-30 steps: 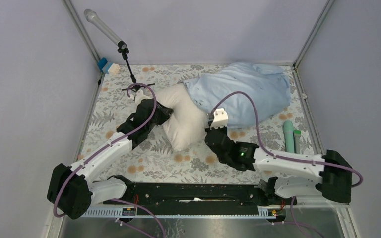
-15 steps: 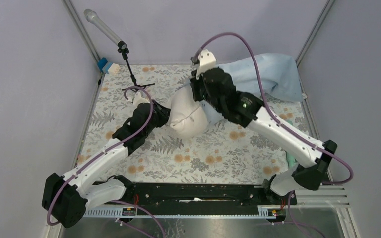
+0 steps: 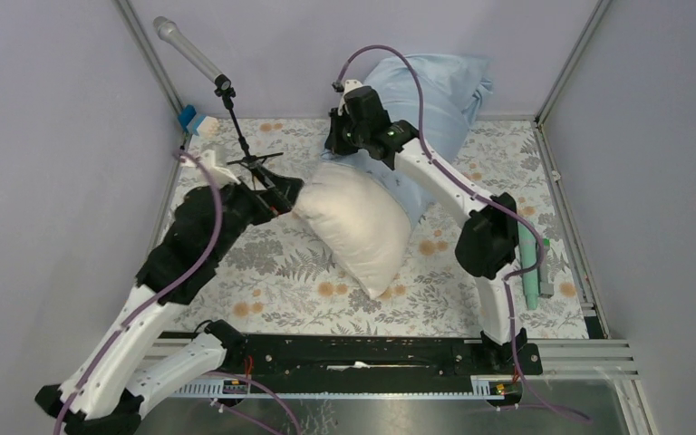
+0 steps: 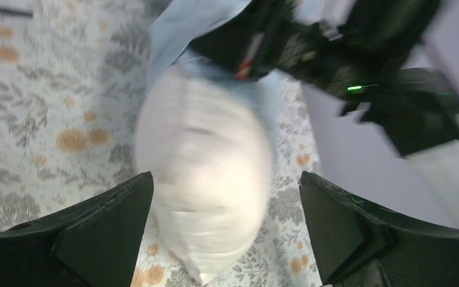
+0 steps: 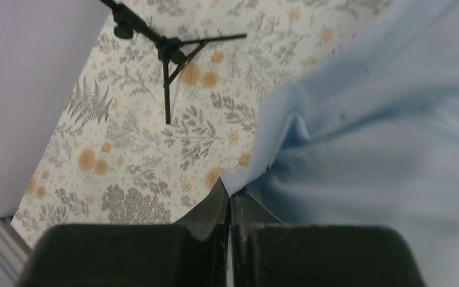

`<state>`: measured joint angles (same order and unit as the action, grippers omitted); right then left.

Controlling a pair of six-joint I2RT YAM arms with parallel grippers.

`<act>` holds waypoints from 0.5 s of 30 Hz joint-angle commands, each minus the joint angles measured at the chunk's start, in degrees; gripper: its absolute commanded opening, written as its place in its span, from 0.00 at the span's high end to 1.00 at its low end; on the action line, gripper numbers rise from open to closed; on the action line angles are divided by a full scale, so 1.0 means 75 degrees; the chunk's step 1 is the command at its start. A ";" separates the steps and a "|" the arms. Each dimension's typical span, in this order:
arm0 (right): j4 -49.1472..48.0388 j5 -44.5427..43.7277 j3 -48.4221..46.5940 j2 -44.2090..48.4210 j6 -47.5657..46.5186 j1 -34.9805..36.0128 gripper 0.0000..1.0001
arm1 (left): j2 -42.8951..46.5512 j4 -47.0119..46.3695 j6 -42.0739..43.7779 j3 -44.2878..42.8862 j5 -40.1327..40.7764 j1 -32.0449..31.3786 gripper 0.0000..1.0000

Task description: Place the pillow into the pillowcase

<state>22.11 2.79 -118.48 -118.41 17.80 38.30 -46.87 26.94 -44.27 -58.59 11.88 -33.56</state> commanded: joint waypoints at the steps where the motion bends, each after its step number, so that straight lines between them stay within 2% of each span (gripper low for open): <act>1: -0.0204 0.0707 -0.0899 -0.0089 0.0541 0.0049 1.00 | 0.0564 0.0506 0.0725 -0.0381 -0.0121 -0.0025 0.01; 4: 0.0110 0.0729 -0.1377 -0.0354 0.0575 0.0071 1.00 | 0.0563 0.0412 0.0287 0.0292 -0.0929 -0.0025 0.01; 5: 0.0190 0.0721 -0.1486 -0.0404 0.0535 0.0099 1.00 | 0.0572 0.0215 0.0048 0.0837 -0.1159 -0.0031 0.01; 9: 0.0613 0.0423 -0.1878 -0.0475 0.0190 0.0293 0.99 | 0.0826 -0.0686 -0.0795 0.2448 -0.1400 -0.0037 0.01; 12: 0.1038 -0.0430 -0.2137 -0.0377 -0.0412 0.0666 0.86 | 0.0922 -0.2175 -0.1385 0.3605 -0.2127 -0.0037 0.01; 13: 0.1177 -0.0905 -0.2212 -0.0315 -0.0640 0.0824 0.81 | 0.0871 -0.3134 -0.1568 0.4028 -0.2436 -0.0037 0.01; 15: 0.1413 -0.1446 -0.2317 -0.0239 -0.0875 0.0934 0.66 | 0.0701 -0.4161 -0.2016 0.4632 -0.2559 -0.0032 0.01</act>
<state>30.02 1.37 -131.63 -123.50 17.08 41.85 -41.47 17.61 -51.77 -28.97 -0.71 -33.69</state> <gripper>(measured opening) 0.232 0.986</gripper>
